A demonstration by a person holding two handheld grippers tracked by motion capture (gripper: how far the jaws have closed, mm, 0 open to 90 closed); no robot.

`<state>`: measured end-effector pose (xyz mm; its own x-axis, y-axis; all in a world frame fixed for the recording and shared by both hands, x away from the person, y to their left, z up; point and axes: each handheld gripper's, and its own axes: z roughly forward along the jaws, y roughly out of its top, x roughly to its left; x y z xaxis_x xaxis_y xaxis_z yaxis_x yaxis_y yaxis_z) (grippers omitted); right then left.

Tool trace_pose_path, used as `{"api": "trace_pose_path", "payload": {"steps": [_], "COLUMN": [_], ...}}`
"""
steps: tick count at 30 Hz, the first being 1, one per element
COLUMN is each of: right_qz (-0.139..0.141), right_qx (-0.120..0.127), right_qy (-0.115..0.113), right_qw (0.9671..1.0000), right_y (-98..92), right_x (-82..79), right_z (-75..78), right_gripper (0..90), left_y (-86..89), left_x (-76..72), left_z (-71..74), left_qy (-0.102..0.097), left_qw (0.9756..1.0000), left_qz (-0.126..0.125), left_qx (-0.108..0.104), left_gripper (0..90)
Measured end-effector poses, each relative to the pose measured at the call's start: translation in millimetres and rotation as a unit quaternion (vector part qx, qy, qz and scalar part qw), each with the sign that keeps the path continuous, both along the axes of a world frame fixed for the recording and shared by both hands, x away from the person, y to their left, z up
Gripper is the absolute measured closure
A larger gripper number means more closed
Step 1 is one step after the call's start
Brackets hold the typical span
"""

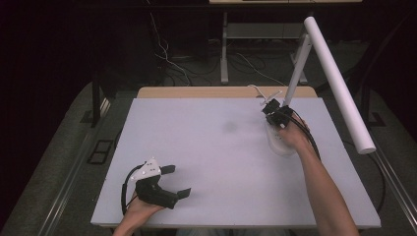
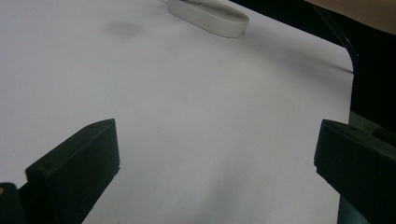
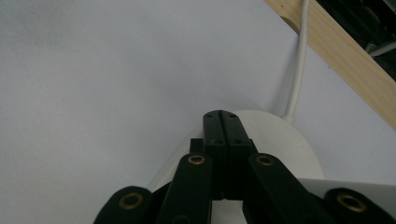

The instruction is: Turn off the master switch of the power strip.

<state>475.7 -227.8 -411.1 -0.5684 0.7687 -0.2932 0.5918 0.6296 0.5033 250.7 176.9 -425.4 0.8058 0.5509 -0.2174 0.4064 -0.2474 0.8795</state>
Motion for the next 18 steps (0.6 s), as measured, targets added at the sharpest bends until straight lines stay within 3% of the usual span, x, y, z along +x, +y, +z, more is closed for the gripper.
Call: {"api": "trace_pose_path", "payload": {"steps": [9, 18], "right_qz": [0.006, -0.006], "right_qx": [-0.025, -0.021], "right_qy": [-0.007, 0.007], "right_qw": [0.9996, 0.9997], "right_y": [6.0, -6.3], "right_x": [-3.7, -3.5], "right_z": [0.4, 4.1], "right_gripper": [89.4, 89.4], "left_y": [1.1, -0.3], "left_x": [0.9, 0.8], "left_z": [-0.4, -0.9], "left_qy": [0.002, 0.002], "left_qw": [1.0, 1.0], "left_qz": [0.001, 0.0], "left_qx": [0.0, 0.001], "left_gripper": [0.0, 0.0]}}
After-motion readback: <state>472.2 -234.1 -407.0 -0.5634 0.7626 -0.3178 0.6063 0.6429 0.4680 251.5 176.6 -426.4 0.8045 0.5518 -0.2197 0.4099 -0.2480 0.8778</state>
